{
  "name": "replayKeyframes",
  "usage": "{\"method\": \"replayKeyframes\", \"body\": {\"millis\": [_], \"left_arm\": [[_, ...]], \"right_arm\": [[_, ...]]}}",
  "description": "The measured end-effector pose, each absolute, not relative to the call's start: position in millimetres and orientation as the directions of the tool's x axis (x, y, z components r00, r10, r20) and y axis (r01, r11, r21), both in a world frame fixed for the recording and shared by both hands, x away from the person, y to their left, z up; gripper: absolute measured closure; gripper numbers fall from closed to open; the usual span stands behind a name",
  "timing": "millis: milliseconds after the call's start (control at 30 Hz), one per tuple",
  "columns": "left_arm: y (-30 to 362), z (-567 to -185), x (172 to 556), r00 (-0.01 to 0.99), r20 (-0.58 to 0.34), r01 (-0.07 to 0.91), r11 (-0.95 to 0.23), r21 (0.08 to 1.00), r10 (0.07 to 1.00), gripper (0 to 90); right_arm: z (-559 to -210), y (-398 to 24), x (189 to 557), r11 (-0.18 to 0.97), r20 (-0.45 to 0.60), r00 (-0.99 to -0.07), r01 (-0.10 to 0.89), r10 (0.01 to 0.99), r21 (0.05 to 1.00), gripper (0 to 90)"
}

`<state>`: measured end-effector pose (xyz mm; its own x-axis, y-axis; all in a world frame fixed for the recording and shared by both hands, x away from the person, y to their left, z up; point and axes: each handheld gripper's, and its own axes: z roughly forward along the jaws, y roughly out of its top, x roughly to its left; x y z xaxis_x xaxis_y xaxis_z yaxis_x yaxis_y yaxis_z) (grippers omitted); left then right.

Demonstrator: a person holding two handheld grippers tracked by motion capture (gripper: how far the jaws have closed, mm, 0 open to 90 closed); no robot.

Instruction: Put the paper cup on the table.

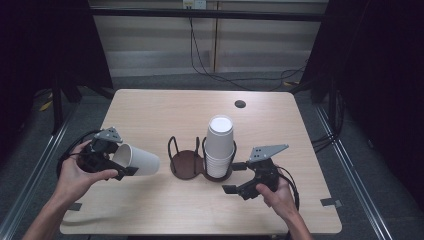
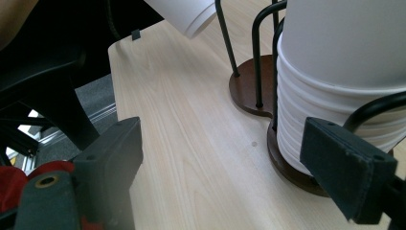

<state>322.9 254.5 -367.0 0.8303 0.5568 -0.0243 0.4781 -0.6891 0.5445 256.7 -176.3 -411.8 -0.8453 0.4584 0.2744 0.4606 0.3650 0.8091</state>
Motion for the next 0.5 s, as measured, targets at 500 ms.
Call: {"method": "replayKeyframes", "body": {"millis": [500], "left_arm": [[244.6,-362.1,358.2,0.813,-0.028,0.528,-0.714,0.459,0.582,12.2]], "right_arm": [[-412.5,-176.2,256.8,0.373,0.275,-0.844,0.464,0.46,0.803,15.0]]}}
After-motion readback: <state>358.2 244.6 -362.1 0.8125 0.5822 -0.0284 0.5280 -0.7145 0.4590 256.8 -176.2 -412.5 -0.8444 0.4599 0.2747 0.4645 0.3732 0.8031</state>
